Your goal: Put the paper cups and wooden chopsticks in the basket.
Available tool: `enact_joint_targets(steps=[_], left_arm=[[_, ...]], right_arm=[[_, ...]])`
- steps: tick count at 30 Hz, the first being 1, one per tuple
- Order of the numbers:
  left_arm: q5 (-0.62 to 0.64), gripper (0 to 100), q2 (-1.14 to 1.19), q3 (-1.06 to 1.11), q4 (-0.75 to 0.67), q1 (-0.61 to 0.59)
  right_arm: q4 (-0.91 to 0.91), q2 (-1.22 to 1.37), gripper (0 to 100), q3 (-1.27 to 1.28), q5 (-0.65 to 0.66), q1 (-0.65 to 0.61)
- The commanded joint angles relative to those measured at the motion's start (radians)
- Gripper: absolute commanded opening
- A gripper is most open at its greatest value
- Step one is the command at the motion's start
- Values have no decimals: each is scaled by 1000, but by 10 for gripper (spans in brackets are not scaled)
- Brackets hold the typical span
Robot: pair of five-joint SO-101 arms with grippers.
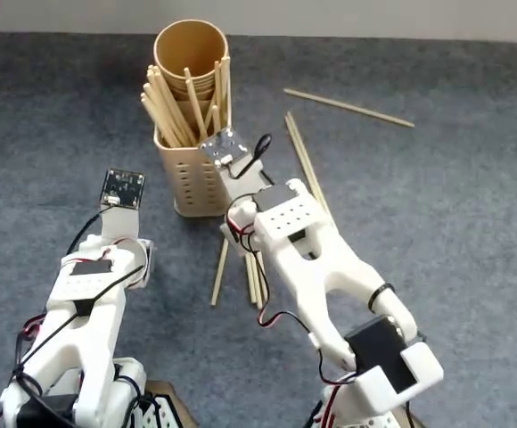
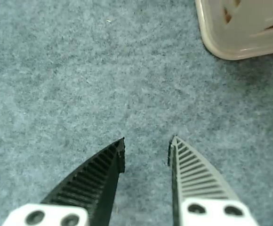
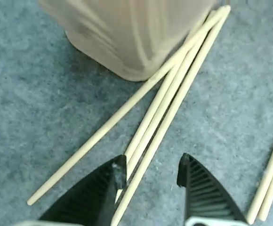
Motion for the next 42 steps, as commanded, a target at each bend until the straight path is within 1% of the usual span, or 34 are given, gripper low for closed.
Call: enact_joint_targets(steps=[1,7,12,15,20,25,33,37,42], left_arm=[[-5,178,-15,-5,-14,18],[-5,178,-15,-5,-14,18],[-5,178,-15,-5,-14,18],[-5,178,-15,-5,-14,18],[-5,178,-15,-5,-14,18],[-5,178,-15,-5,-14,18],[-5,178,-15,-5,-14,18],[-5,178,-15,-5,-14,18],[-5,178,-15,-5,-14,18]], right_arm=[[12,-7,181,50,-64,10],[13,-162,181,58,-175,59],[56,-311,181,91,-218,54],[76,-349,181,150,-227,24],[51,-349,181,255,-242,-4],[48,-349,181,277,-239,-10],[-12,-314,181,337,-235,-151],[-42,-185,181,321,-181,-143],[-44,-76,180,249,-176,-110]])
